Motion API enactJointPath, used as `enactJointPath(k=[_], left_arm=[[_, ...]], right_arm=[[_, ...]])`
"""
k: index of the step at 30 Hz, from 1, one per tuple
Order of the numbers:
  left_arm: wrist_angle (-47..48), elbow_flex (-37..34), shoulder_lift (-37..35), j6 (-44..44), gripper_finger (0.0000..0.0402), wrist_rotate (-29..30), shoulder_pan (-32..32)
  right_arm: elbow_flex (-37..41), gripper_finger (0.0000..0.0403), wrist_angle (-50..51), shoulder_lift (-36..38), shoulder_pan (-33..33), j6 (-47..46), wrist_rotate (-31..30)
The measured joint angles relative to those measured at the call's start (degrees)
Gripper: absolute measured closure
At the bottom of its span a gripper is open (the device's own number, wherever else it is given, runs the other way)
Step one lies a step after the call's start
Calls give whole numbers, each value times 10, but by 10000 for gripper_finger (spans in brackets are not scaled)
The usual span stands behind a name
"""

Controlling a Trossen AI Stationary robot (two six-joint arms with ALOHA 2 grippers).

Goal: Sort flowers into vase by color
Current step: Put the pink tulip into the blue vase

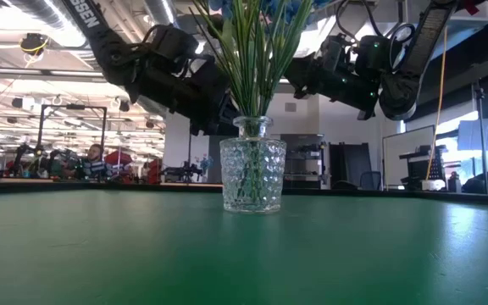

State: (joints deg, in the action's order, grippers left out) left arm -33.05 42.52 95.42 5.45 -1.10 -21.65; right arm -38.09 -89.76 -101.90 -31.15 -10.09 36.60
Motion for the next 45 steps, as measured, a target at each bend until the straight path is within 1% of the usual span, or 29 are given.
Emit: enactJointPath(k=[2,7,15,25,29,33,37,41,45], left_arm=[[8,0,1,2,171,0,-2],[-15,8,32,4,171,0,-4],[-27,83,114,16,171,-41,-4],[-25,92,119,4,173,-43,-3],[-24,92,119,5,200,-43,-3],[-25,92,118,4,237,-40,-4],[-24,92,119,2,265,-40,-3],[-24,91,119,3,281,-40,-3],[-24,91,119,4,286,-40,-3]], right_arm=[[0,403,0,0,0,0,0],[0,403,4,0,0,0,0],[0,403,15,1,0,0,0],[0,403,29,1,0,0,3],[0,403,50,1,0,6,5],[-1,403,98,2,0,29,4],[0,403,150,1,0,48,2],[0,403,184,1,0,68,0],[-1,403,208,1,0,79,0]])
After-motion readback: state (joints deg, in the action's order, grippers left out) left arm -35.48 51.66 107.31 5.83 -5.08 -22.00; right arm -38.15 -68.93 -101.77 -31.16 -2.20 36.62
